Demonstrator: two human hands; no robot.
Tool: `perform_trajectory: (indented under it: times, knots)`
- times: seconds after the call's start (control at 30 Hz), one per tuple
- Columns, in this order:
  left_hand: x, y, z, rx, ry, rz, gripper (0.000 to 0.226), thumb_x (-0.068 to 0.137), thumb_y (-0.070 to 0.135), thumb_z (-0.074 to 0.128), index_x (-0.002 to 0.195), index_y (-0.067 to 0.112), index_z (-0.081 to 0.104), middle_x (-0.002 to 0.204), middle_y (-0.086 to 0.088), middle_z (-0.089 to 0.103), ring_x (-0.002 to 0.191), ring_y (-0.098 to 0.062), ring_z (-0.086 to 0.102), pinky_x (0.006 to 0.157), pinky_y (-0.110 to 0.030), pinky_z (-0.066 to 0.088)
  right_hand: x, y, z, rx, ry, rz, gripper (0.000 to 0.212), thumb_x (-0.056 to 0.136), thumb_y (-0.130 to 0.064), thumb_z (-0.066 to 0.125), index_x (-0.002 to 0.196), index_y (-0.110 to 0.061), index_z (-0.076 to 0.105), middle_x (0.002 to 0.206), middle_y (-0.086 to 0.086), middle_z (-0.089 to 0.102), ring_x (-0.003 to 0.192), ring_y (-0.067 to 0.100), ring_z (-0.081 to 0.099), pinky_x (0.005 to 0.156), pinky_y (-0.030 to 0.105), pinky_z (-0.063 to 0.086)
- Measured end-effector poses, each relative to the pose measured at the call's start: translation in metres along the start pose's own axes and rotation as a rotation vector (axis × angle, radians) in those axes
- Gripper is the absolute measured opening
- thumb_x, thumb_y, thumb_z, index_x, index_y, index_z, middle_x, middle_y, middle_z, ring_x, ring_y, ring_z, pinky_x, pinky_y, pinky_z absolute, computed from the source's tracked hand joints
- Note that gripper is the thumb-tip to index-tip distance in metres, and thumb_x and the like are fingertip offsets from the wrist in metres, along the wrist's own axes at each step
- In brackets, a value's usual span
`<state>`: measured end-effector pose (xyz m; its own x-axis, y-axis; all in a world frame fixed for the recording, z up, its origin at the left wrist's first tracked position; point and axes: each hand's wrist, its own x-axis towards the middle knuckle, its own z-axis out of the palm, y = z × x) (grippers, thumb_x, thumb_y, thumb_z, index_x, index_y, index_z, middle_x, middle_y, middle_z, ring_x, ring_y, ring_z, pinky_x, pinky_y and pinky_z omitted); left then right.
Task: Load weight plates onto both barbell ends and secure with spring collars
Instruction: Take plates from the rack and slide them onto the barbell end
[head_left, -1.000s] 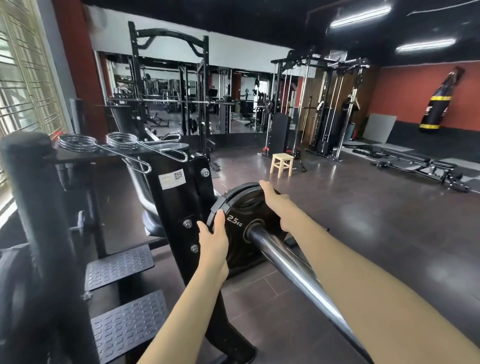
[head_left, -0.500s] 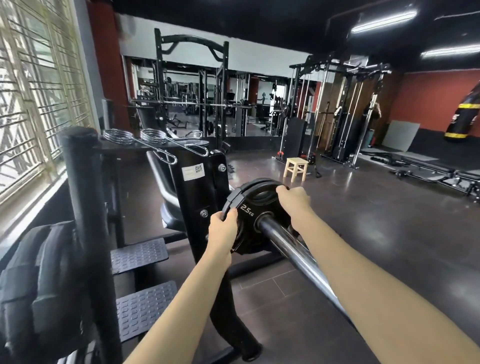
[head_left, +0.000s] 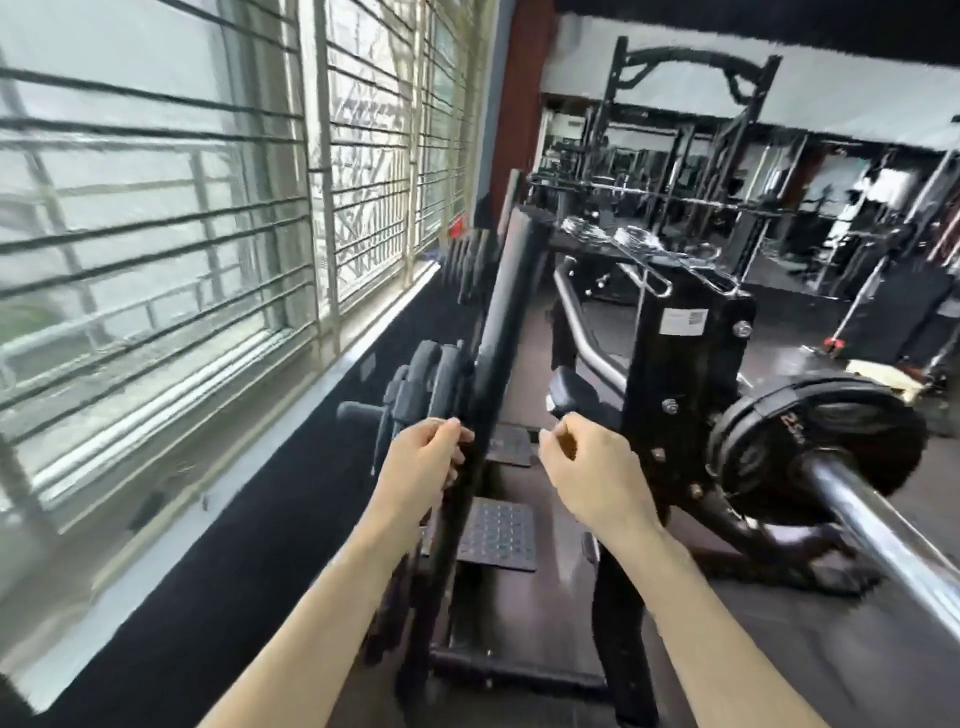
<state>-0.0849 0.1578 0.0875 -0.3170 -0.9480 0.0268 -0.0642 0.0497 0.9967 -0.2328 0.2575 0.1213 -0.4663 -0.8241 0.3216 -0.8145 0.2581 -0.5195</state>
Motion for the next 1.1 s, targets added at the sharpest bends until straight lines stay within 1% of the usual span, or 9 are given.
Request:
perform_trajectory:
  times: [0.13, 0.33, 0.5, 0.6, 0.73, 0.8, 0.87, 0.93, 1.1]
  knots:
    - [0.047, -0.039, -0.062, 0.056, 0.147, -0.071, 0.031, 0.099, 0.018, 0.054, 0.073, 0.014, 0.072, 0.055, 0.008, 0.060, 0.060, -0.014, 0.055, 0.059, -0.029, 0.042, 0.038, -0.043, 0.083, -0.409, 0.048, -0.319, 0.028, 0.099, -0.040, 0.056, 0.097, -0.017, 0.071, 0.105, 0.001, 0.065, 0.109, 0.024, 0.056, 0.079, 0.035, 0.050]
    - [0.137, -0.098, -0.114, -0.028, 0.156, -0.267, 0.033, 0.099, 0.019, 0.051, 0.069, 0.019, 0.064, 0.069, 0.002, 0.064, 0.073, -0.020, 0.059, 0.073, -0.037, 0.050, 0.118, -0.093, 0.184, -0.516, -0.059, -0.458, 0.025, 0.085, -0.043, 0.071, 0.096, -0.020, 0.073, 0.104, 0.003, 0.072, 0.103, 0.027, 0.062, 0.083, 0.041, 0.055]
    - [0.190, -0.124, -0.123, -0.354, 0.136, -0.597, 0.042, 0.104, 0.047, 0.048, 0.078, 0.016, 0.059, 0.074, -0.002, 0.056, 0.068, -0.019, 0.052, 0.062, -0.029, 0.040, 0.173, -0.113, 0.230, -0.660, -0.138, -0.271, 0.047, 0.100, -0.046, 0.046, 0.138, -0.023, 0.058, 0.150, 0.002, 0.050, 0.149, 0.027, 0.027, 0.123, 0.052, 0.014]
    - [0.203, -0.119, -0.119, -0.641, 0.105, -0.799, 0.055, 0.097, 0.063, 0.049, 0.106, 0.010, 0.061, 0.098, -0.008, 0.059, 0.086, -0.022, 0.058, 0.076, -0.033, 0.051, 0.200, -0.120, 0.248, -0.795, -0.244, -0.187, 0.060, 0.102, -0.050, 0.038, 0.154, -0.021, 0.041, 0.161, 0.006, 0.039, 0.157, 0.034, 0.000, 0.120, 0.062, -0.007]
    - [0.200, -0.091, -0.116, -0.799, -0.033, -0.899, 0.065, 0.095, 0.071, 0.033, 0.091, 0.011, 0.056, 0.057, -0.016, 0.071, 0.048, -0.024, 0.071, 0.046, -0.029, 0.057, 0.222, -0.126, 0.264, -0.963, -0.328, -0.094, 0.068, 0.102, -0.056, 0.033, 0.157, -0.017, 0.034, 0.160, 0.012, 0.040, 0.155, 0.043, -0.007, 0.114, 0.068, -0.018]
    - [0.202, -0.086, -0.113, -0.787, -0.023, -0.923, 0.077, 0.095, 0.074, 0.028, 0.133, 0.013, 0.055, 0.076, -0.025, 0.075, 0.069, -0.022, 0.077, 0.091, -0.039, 0.054, 0.228, -0.129, 0.270, -1.018, -0.348, -0.068, 0.069, 0.102, -0.053, 0.037, 0.158, -0.014, 0.032, 0.158, 0.014, 0.043, 0.154, 0.046, -0.007, 0.113, 0.069, -0.019]
    - [0.215, -0.100, -0.114, -0.900, 0.028, -0.988, 0.103, 0.085, 0.085, 0.035, 0.153, 0.008, 0.037, 0.104, -0.029, 0.069, 0.091, -0.031, 0.073, 0.101, -0.056, 0.042, 0.232, -0.131, 0.274, -1.034, -0.350, -0.047, 0.065, 0.102, -0.048, 0.044, 0.155, -0.012, 0.038, 0.153, 0.014, 0.049, 0.154, 0.047, -0.003, 0.115, 0.069, -0.015]
    - [0.228, -0.115, -0.112, -0.900, 0.080, -1.084, 0.113, 0.073, 0.093, 0.043, 0.151, 0.011, 0.038, 0.136, -0.022, 0.054, 0.118, -0.041, 0.059, 0.100, -0.060, 0.042, 0.233, -0.131, 0.278, -1.029, -0.339, -0.018, 0.058, 0.101, -0.045, 0.051, 0.148, -0.013, 0.049, 0.148, 0.013, 0.056, 0.154, 0.046, 0.002, 0.116, 0.069, -0.011]
    - [0.242, -0.140, -0.115, -0.805, 0.055, -1.121, 0.079, 0.078, 0.082, 0.054, 0.091, 0.004, 0.050, 0.084, -0.016, 0.045, 0.070, -0.032, 0.049, 0.069, -0.047, 0.041, 0.234, -0.131, 0.284, -1.011, -0.319, 0.035, 0.051, 0.099, -0.043, 0.057, 0.140, -0.013, 0.057, 0.141, 0.012, 0.062, 0.154, 0.044, 0.006, 0.118, 0.068, -0.006]
